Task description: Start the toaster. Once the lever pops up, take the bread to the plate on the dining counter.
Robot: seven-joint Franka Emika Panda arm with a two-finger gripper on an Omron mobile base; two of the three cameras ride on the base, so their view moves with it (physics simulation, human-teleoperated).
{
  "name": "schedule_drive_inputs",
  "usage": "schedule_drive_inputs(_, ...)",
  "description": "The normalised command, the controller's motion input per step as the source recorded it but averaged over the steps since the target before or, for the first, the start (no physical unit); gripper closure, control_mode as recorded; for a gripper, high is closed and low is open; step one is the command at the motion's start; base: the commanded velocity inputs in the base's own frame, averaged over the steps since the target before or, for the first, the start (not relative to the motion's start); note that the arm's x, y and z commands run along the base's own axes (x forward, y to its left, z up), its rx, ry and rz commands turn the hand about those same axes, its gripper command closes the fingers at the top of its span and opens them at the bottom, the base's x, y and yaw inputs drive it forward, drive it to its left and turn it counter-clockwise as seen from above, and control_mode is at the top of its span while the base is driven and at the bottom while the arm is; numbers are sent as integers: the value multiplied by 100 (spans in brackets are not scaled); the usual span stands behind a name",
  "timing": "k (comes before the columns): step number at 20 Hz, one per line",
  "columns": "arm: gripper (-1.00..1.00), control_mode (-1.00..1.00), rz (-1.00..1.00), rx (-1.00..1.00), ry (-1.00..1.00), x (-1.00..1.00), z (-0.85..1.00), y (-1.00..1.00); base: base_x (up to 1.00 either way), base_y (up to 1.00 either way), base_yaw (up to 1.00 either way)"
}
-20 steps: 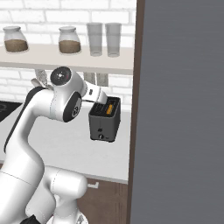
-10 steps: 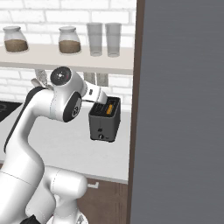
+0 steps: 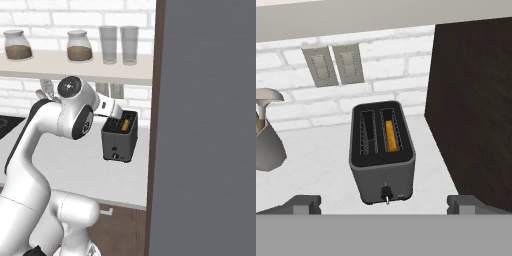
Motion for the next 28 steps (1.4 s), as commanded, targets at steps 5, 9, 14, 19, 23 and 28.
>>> schedule_drive_inputs(5, -100, -100, 0, 0, 0, 0, 0, 0, 0, 0, 0)
schedule_drive_inputs(9, -100, -100, 0, 0, 0, 0, 0, 0, 0, 0, 0)
schedule_drive_inputs(14, -100, -100, 0, 0, 0, 0, 0, 0, 0, 0, 0)
schedule_drive_inputs(19, -100, -100, 0, 0, 0, 0, 0, 0, 0, 0, 0)
schedule_drive_inputs(23, -100, -100, 0, 0, 0, 0, 0, 0, 0, 0, 0)
schedule_drive_inputs(28, -100, -100, 0, 0, 0, 0, 0, 0, 0, 0, 0)
